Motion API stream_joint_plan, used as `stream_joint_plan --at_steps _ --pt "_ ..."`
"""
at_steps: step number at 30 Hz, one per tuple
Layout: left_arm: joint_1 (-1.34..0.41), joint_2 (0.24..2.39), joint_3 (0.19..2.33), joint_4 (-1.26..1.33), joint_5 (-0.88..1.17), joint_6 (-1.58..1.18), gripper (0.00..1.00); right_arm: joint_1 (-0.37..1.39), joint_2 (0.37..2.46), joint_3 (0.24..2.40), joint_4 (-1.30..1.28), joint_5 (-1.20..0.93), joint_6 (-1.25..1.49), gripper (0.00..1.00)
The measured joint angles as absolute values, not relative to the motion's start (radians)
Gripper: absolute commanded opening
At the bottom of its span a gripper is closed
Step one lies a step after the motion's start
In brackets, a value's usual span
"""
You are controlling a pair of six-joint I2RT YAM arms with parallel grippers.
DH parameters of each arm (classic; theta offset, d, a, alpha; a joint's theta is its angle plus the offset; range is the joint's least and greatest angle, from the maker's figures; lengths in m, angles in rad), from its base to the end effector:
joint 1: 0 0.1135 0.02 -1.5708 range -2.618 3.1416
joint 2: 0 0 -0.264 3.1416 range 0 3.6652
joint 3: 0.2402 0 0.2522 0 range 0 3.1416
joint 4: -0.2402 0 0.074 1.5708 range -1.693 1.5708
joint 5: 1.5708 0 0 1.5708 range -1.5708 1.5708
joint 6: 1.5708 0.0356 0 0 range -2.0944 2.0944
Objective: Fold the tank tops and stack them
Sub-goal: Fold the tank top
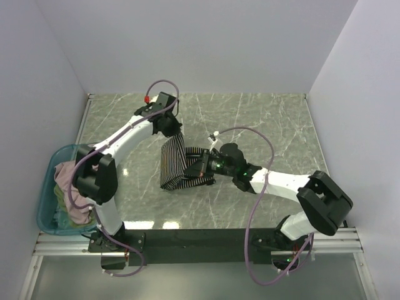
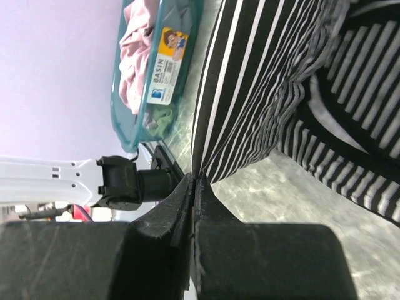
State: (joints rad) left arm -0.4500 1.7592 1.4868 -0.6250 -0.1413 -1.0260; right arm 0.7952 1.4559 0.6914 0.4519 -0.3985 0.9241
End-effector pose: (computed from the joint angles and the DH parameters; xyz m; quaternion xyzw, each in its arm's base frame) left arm 0.3530 -0.1650 0.2793 -0.2898 0.8961 -0.1724 0.2886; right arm 0.2070 0.2308 0.2167 -0.0652 0.7984 0.5414 0.2552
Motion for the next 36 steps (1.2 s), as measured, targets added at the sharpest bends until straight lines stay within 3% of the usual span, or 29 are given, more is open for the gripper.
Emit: stream_joint_plan --at_steps 13,19,22,28,32,36 --pt "-0.553 1.939 1.621 -0.648 -0.144 -1.045 0.01 0.723 1.34 0.443 0.556 -0.337 1.0 0.06" --pt "-0.599 2.017 1.667 -0.634 -0.124 -1.045 0.04 0.709 1.287 0.352 0.577 -0.295 1.017 0.14" --pt "-0.618 2.061 1.695 -0.61 -0.125 -1.045 0.09 0.706 1.271 0.318 0.581 -0.293 1.029 0.25" --pt "-0.634 2.1 1.715 -0.507 -0.097 -1.032 0.32 0.702 1.196 0.26 0.548 -0.266 1.04 0.46" --pt "-0.638 2.099 1.711 -0.406 -0.053 -1.007 0.49 0.699 1.086 0.254 0.444 -0.211 1.026 0.54" --pt "-0.636 2.09 1.711 -0.377 -0.03 -0.965 0.55 0.687 0.993 0.307 0.28 -0.126 0.965 0.56"
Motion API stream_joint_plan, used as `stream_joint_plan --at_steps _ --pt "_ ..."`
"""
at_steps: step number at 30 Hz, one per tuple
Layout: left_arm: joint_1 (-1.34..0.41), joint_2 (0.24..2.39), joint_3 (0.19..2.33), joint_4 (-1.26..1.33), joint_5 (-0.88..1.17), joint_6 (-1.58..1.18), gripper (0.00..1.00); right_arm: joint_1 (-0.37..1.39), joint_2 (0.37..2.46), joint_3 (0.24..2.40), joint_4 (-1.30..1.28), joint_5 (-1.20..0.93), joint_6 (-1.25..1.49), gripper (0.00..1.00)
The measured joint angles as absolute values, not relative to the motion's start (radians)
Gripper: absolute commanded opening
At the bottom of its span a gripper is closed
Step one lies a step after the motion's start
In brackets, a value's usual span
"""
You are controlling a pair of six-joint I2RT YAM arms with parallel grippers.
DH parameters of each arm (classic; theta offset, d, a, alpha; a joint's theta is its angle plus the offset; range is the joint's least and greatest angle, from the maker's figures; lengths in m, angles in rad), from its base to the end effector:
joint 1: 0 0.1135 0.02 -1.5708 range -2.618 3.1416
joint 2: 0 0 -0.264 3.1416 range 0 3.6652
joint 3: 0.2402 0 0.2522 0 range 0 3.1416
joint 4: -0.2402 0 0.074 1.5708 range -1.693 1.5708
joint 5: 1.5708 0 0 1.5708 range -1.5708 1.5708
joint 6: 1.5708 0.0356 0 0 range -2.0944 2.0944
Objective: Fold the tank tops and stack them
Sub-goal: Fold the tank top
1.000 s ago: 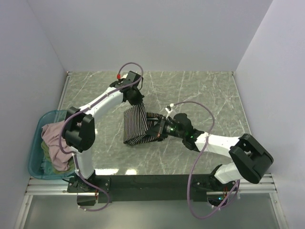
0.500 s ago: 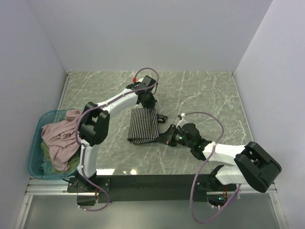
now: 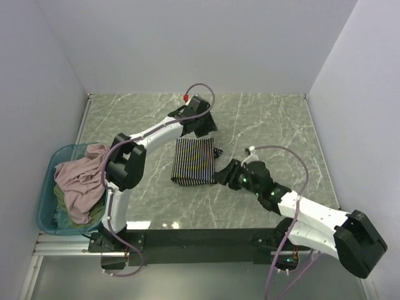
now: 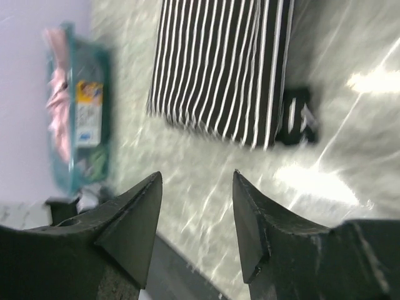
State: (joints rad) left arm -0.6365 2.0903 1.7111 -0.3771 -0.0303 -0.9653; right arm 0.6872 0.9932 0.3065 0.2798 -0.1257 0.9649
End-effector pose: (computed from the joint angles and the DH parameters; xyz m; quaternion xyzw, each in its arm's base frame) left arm 0.3871 -0.2848 0.2325 -0.1562 0.9047 -0.2747 0.2857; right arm 0.1547 0.1327 0.1825 0.0812 0.8305 0.4389 0.3332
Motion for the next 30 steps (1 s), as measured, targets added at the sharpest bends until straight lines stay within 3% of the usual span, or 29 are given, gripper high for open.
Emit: stream_joint_plan --at_steps 6,14,26,27,30 --pt "-0.58 1.952 1.652 -0.416 -0.058 -0.959 0.5 0.65 1.19 0.61 0.075 -0.02 0.825 0.55" --pt "-0.391 1.647 1.365 -0.431 -0.113 -0.944 0.5 0.627 1.552 0.896 -0.075 0.059 0.667 0.54" --pt "-0.418 1.694 1.126 -0.408 -0.049 -0.898 0.48 0.615 1.706 0.999 -0.15 0.075 0.577 0.51" --pt "-0.418 1.703 1.126 -0.401 -0.046 -0.895 0.48 0.61 1.71 0.999 -0.15 0.067 0.576 0.5" --pt "-0.419 1.728 1.126 -0.381 -0.042 -0.887 0.48 0.601 1.715 0.999 -0.146 0.058 0.57 0.31"
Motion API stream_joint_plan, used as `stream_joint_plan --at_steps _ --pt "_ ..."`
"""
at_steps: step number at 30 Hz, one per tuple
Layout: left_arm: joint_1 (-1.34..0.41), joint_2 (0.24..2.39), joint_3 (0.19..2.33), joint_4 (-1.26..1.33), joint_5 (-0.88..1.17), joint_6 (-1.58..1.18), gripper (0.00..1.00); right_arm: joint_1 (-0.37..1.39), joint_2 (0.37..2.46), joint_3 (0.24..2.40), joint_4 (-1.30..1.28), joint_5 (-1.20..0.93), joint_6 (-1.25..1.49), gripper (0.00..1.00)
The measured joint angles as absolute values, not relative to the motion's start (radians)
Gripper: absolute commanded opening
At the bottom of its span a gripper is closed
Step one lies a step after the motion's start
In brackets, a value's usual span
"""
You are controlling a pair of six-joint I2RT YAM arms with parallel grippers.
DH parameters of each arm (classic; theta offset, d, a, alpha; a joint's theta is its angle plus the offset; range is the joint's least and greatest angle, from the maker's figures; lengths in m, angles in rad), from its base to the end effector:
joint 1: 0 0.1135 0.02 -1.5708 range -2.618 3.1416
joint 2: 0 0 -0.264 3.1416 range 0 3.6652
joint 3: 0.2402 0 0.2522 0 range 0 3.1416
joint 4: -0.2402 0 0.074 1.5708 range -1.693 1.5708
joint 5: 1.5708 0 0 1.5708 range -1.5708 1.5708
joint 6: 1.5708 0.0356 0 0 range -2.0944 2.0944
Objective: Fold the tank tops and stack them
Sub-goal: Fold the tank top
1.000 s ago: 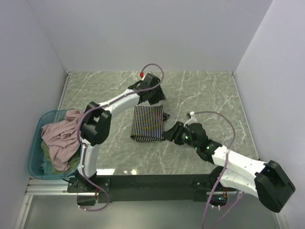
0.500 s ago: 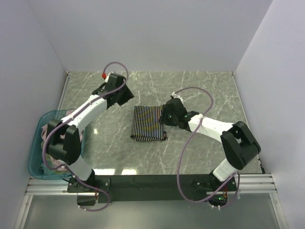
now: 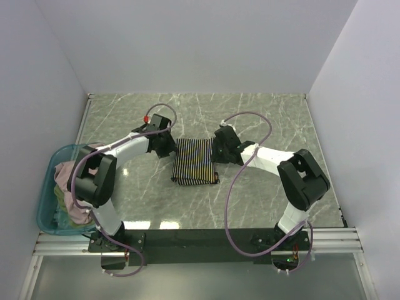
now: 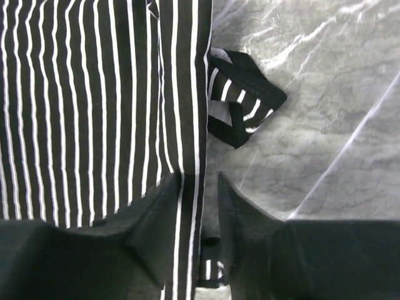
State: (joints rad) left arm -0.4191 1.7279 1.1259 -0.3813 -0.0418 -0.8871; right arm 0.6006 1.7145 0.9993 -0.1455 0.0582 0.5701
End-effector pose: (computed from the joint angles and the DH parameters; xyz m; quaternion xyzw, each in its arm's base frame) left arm 0.3275 -0.1443 0.1938 -0.2278 0.9295 -0.1600 0.2421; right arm 0.2928 0.1981 0.1764 -0.0042 0.9373 0.1692 0.3047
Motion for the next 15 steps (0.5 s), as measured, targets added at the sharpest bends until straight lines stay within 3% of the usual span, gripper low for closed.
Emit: stream_joint_plan --at_steps 1,4,8,15 --pt "-0.419 1.734 1.126 -0.377 -0.04 -0.884 0.48 0.598 1.717 0.999 -0.142 0.055 0.568 0.18" --pt "-0.422 1.749 1.126 -0.366 -0.038 -0.879 0.48 0.593 1.719 0.999 -0.142 0.044 0.567 0.05" --pt "-0.43 1.762 1.126 -0.356 -0.039 -0.876 0.48 0.587 1.717 0.999 -0.142 0.039 0.568 0.0" --pt "-0.442 1.779 1.099 -0.336 -0.039 -0.875 0.49 0.557 1.7 0.975 -0.128 0.035 0.587 0.0"
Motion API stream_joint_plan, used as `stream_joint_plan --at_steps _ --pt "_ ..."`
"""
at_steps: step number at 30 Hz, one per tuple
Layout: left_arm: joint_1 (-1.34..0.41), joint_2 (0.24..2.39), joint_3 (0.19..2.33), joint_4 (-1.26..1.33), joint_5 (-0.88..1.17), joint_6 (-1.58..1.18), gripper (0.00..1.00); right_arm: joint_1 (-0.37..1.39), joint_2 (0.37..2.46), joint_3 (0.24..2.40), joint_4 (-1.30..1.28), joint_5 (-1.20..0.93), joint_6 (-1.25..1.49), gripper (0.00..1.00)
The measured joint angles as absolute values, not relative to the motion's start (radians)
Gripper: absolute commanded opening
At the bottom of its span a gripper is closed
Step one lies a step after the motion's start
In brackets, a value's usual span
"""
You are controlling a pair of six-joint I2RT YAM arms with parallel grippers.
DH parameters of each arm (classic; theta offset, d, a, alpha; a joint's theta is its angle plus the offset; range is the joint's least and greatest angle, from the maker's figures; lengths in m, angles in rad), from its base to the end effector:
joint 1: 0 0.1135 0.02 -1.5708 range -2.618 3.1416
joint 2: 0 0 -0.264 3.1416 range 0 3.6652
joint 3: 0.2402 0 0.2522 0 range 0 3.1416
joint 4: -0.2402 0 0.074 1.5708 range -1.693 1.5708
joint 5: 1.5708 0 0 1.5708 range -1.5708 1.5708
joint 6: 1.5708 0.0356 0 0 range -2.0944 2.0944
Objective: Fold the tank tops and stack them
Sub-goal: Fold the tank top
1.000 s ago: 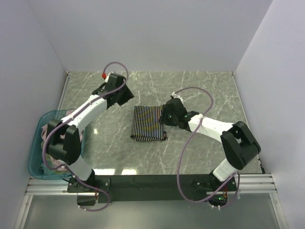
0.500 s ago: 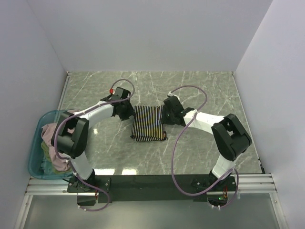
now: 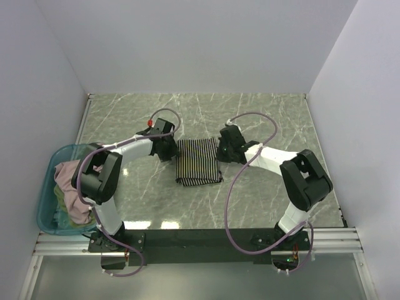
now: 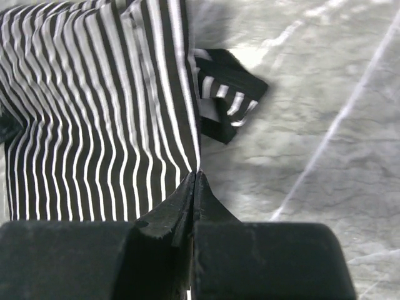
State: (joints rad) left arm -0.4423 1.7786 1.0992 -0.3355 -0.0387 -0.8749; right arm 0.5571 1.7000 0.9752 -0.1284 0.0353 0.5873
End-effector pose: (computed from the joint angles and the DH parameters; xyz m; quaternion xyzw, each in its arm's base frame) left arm 0.3264 -0.1531 0.1715 -0.2115 0.9379 -0.1532 0.2283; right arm 0.2971 0.1836 0.1753 0.0203 0.9360 0.1762 0.3041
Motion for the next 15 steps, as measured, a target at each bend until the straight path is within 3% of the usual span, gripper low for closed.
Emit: stream_joint_plan --at_steps 7,15 --pt "-0.482 1.8 1.09 -0.322 -0.046 -0.874 0.5 0.494 1.708 0.894 -0.065 -0.035 0.638 0.0" --pt "-0.496 1.797 1.101 -0.33 -0.058 -0.842 0.55 0.484 1.679 0.862 -0.062 -0.053 0.655 0.35"
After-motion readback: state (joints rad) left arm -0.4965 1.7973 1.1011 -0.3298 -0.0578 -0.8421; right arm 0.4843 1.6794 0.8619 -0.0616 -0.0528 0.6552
